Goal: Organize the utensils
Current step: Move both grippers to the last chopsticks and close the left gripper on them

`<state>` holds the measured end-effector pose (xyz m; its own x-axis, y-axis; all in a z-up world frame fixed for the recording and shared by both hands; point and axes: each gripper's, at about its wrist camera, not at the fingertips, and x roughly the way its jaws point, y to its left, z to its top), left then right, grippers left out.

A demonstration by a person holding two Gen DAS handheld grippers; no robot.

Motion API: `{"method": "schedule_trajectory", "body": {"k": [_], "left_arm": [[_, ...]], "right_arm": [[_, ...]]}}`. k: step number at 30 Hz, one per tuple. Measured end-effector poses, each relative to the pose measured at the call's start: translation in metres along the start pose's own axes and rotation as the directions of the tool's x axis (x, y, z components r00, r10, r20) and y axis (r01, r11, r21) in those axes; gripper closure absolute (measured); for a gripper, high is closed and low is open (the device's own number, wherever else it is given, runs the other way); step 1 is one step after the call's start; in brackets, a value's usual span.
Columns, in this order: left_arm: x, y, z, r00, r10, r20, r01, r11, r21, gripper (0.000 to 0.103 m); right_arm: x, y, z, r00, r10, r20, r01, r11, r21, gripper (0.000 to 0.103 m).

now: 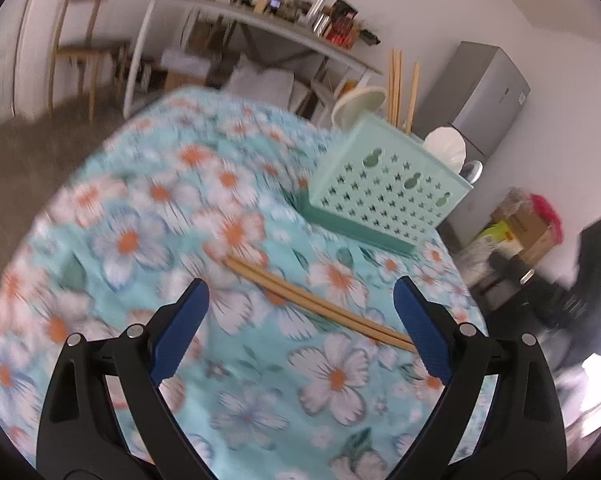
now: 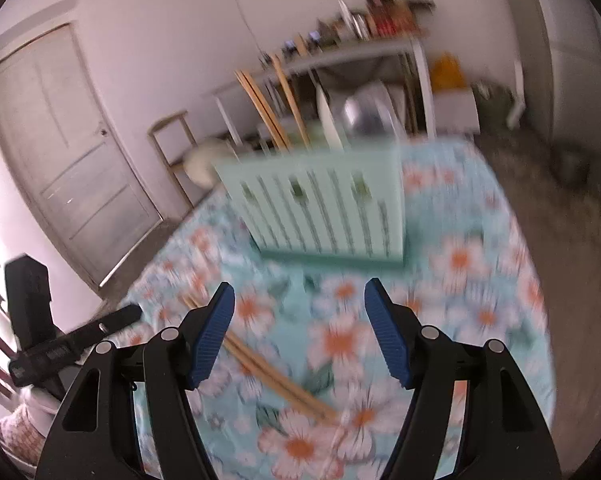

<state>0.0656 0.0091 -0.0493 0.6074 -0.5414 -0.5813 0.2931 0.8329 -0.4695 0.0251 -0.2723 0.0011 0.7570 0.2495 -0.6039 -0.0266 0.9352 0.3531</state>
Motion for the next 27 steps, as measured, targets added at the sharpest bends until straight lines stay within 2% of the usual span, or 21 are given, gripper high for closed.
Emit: {"method": "schedule_trajectory", "body": {"k": [4,6,9,14,19,22,25,27], "left_arm": [[0.023,0.013,-0.007,0.989,-0.108,-0.101,0.094,0.986,-0.139,0.034],[0.038,0.022,-0.013,0.974,-0.174,-0.144,0.137,0.962,-0.236,0.044],[0.056,0.034,-0.021,0.956,-0.241,-0.168,0.168,0.917,-0.361,0.052],[0.068,0.047,-0.022,0.953,-0.274,-0.128,0.186,0.865,-0.466,0.063],[0.081,0.064,-0.022,0.955,-0.27,-0.121,0.159,0.813,-0.56,0.09],[0.084,0.068,-0.021,0.954,-0.279,-0.11,0.164,0.793,-0.587,0.093],[0.086,0.065,-0.02,0.957,-0.27,-0.109,0.158,0.795,-0.586,0.093],[0.087,0.066,-0.019,0.956,-0.274,-0.107,0.159,0.786,-0.598,0.093]], "right_arm": [[0.015,-0.025,-0.022,0.997,0.027,-0.067,-0.019,0.993,0.117,0.037],[0.019,-0.03,-0.028,0.996,0.043,-0.08,-0.031,0.988,0.151,0.037],[0.022,-0.039,-0.031,0.994,0.062,-0.088,-0.045,0.982,0.184,0.037],[0.03,-0.049,-0.039,0.991,0.081,-0.102,-0.059,0.976,0.209,0.037],[0.035,-0.057,-0.043,0.989,0.096,-0.111,-0.067,0.969,0.239,0.037],[0.035,-0.062,-0.046,0.989,0.098,-0.113,-0.066,0.965,0.253,0.037],[0.035,-0.068,-0.048,0.989,0.093,-0.111,-0.06,0.962,0.268,0.037],[0.035,-0.072,-0.049,0.989,0.095,-0.112,-0.06,0.959,0.277,0.037]]}}
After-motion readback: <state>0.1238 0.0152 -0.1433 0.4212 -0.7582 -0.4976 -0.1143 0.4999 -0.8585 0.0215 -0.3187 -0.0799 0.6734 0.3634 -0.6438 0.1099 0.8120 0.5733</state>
